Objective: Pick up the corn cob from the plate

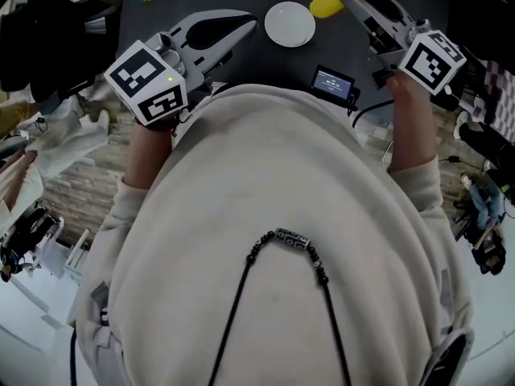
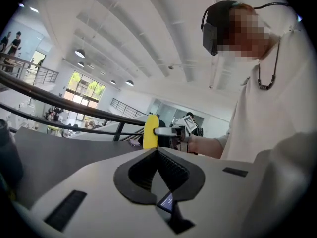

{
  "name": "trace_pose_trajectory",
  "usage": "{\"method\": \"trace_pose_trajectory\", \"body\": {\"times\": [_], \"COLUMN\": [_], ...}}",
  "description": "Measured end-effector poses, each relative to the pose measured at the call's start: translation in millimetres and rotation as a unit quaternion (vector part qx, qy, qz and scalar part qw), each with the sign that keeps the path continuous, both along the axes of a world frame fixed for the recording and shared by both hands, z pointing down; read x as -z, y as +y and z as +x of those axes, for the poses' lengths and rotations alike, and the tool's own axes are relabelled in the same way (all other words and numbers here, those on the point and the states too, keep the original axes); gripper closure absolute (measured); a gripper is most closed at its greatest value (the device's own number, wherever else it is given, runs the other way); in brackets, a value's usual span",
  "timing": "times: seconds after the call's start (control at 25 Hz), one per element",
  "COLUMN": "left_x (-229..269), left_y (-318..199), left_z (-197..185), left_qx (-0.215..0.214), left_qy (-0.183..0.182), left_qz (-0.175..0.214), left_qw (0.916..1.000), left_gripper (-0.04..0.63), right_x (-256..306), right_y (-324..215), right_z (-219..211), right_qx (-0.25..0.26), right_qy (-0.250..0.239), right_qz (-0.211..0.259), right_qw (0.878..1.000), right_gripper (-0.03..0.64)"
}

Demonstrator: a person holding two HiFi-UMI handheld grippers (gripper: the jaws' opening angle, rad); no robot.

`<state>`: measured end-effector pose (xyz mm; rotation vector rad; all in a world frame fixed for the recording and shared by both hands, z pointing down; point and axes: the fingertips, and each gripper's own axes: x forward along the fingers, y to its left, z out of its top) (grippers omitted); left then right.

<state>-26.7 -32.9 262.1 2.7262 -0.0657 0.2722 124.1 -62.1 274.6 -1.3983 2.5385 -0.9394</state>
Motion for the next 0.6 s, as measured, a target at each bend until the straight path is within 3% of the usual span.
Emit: {"method": "trace_pose_trajectory", "body": {"times": [0.2,0.44,0.6], "left_x": [14.7,27.1,27.8], "left_y": [-2.7,-5.8,-10.0], "left_z": [17.2,32.9,33.6], "left_qx": [-0.036,-0.068,-0.074], "left_qy": [0.018,0.040,0.042], "left_qz": [0.005,0.008,0.007], "left_qw": [0.9992,0.9969,0.9963], "left_gripper": [0.594,0.595,0.594], "right_x": [56.3,72.4,68.9], "right_y": [20.6,38.0,38.0], "right_z": [2.8,7.9,8.9], "right_qx": [-0.016,-0.039,-0.046], "right_qy": [0.006,0.027,0.016], "right_qz": [0.054,0.073,0.072], "right_qw": [0.998,0.996,0.996], "right_gripper": [0.390,0.390,0.390]}}
